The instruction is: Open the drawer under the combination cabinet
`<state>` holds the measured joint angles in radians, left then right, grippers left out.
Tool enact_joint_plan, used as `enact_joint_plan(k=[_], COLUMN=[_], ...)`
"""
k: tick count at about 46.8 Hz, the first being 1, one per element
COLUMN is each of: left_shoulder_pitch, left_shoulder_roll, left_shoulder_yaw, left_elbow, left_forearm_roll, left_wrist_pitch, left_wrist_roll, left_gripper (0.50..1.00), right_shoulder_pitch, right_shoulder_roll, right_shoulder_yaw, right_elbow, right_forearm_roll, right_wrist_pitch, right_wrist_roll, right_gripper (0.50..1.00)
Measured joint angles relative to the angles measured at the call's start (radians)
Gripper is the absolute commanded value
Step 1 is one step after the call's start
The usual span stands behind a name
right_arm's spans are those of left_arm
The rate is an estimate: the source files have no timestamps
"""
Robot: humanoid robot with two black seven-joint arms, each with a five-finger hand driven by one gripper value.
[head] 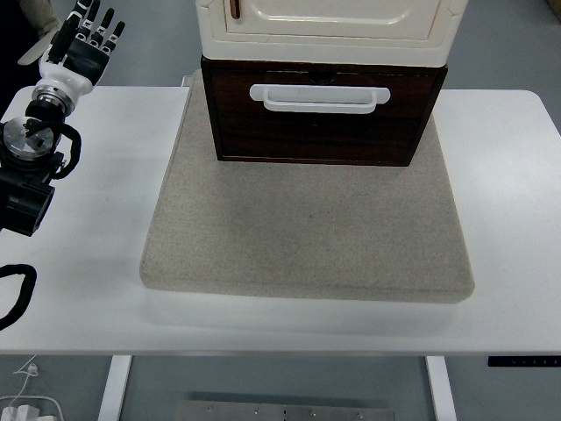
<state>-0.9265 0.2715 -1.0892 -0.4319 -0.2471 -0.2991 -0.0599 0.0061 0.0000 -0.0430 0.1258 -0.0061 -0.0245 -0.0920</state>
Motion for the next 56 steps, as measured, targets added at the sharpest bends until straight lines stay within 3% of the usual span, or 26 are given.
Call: enact_joint_plan(k=[17,32,44,56], left_shoulder_pitch=[0.0,-0.013,-0.029,-0.039], left_shoulder_roll=[0.002,0.049,0.121,0.186], left_shoulder_yaw=[0.001,0.007,0.089,0.132], left_elbow=[0.004,0.003,-0.01,-0.012], left_forearm_roll=[-0.001,0.001,0.025,0.187], left_wrist_pitch=[0.0,-0.011,-0.14,-0.232], left_wrist_roll=[0.0,0.003,0.018,0.019], left_gripper=[1.0,1.0,1.0,1.0], right_shoulder_pitch=[0.0,0.0,0.0,0.0], right_shoulder_roll=[0.0,0.0,0.0,0.0], right_shoulder_yaw=[0.0,0.0,0.0,0.0], right_elbow=[0.0,0.0,0.0,0.0], right_forearm_roll=[0.0,0.0,0.0,0.0], right_wrist_pitch=[0.0,0.0,0.0,0.0], right_wrist_roll=[0.0,0.0,0.0,0.0], right_gripper=[0.928,0.928,0.928,0.928])
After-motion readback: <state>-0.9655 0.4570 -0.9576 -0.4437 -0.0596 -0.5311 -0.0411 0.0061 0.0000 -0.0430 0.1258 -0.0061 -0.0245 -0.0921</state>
